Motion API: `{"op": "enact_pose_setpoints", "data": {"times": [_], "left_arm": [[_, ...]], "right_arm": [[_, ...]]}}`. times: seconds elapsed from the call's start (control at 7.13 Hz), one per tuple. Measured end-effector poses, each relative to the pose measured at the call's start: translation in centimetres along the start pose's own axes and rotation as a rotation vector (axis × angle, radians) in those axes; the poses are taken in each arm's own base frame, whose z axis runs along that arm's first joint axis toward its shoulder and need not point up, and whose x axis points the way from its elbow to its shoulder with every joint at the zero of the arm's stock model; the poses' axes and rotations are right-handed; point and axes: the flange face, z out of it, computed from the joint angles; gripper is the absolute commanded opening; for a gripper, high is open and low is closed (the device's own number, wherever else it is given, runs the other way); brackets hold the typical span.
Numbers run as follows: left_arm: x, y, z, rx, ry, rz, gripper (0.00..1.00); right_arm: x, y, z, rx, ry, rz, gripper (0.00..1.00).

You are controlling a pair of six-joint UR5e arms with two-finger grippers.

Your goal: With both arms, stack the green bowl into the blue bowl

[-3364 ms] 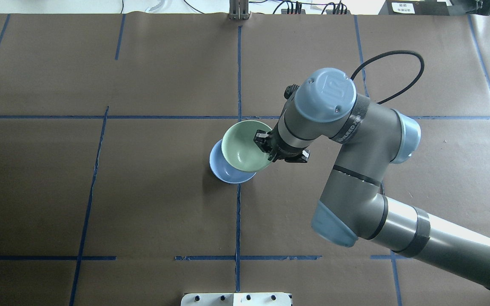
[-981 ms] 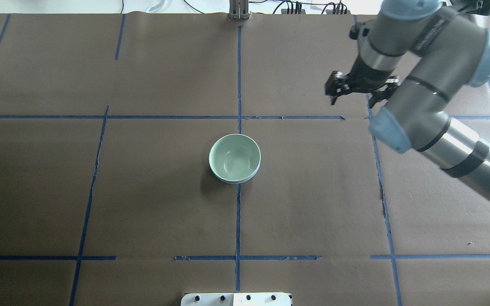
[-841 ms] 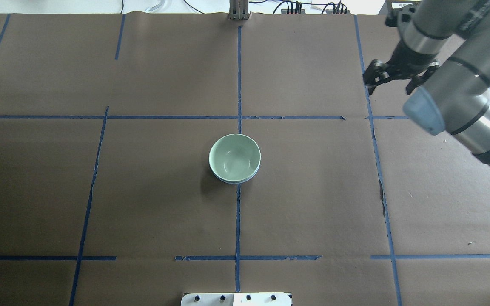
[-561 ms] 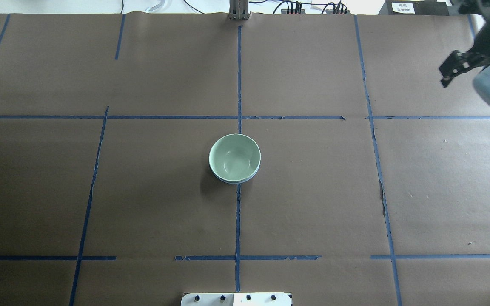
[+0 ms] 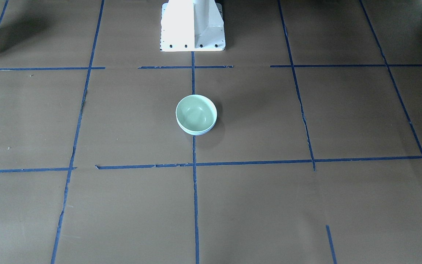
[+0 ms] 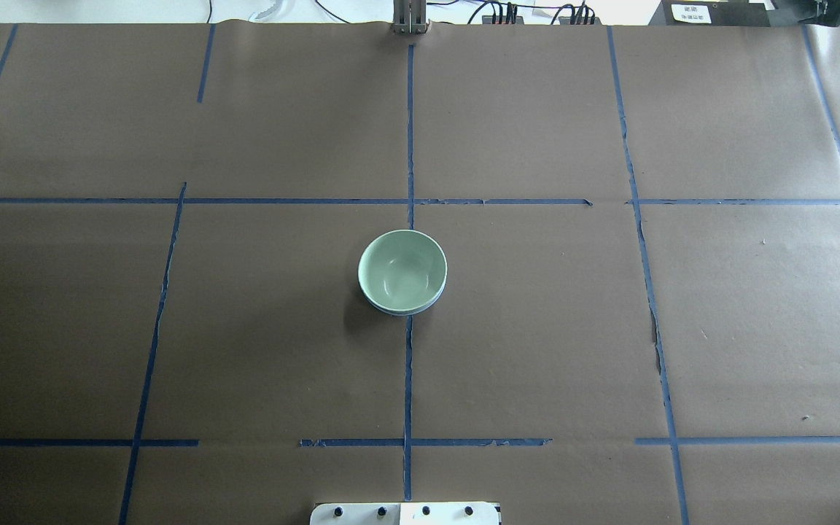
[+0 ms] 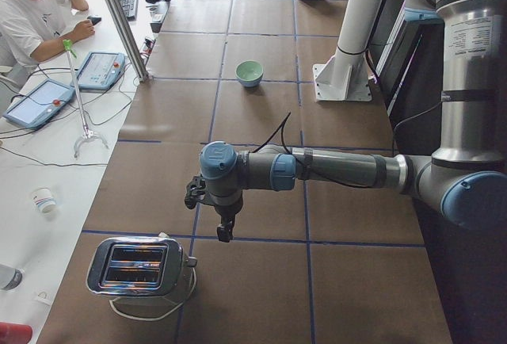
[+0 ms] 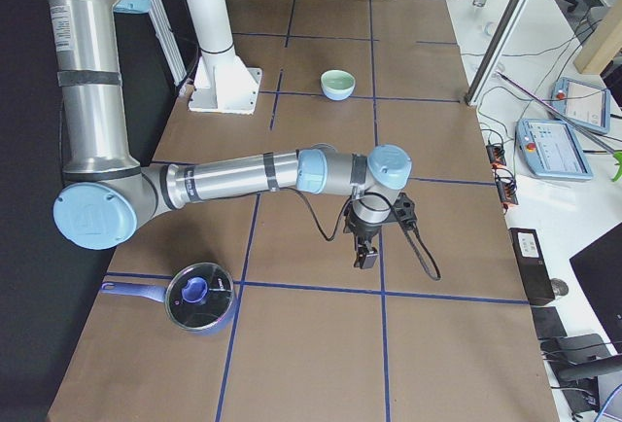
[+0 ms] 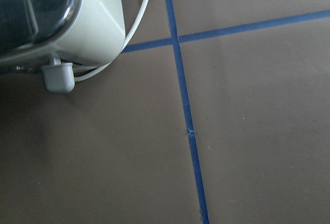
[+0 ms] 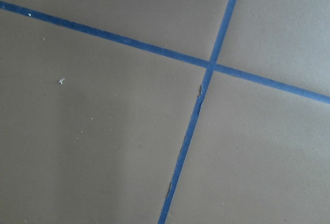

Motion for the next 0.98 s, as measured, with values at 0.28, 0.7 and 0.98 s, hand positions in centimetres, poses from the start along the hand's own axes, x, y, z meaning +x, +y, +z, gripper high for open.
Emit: {"op": "enact_pose_setpoints", "data": {"times": [0.28,0.7,0.98], "left_arm": [[0.4,0.8,-0.3,0.004,-0.001,0.004,1.0],[0.4,1.1,-0.3,0.003,-0.001,0.003,1.0],[0.4,1.6,-0.2,-0.001,-0.002,0.0,1.0]], "right_arm": [[1.1,2.8,1.7,0.019,-0.005,0.026,1.0],[1.9,6.1,3.6,0.051,-0.002,0.038,1.0],[1.8,6.1,3.5,0.063,-0.005,0.059,1.0]]}}
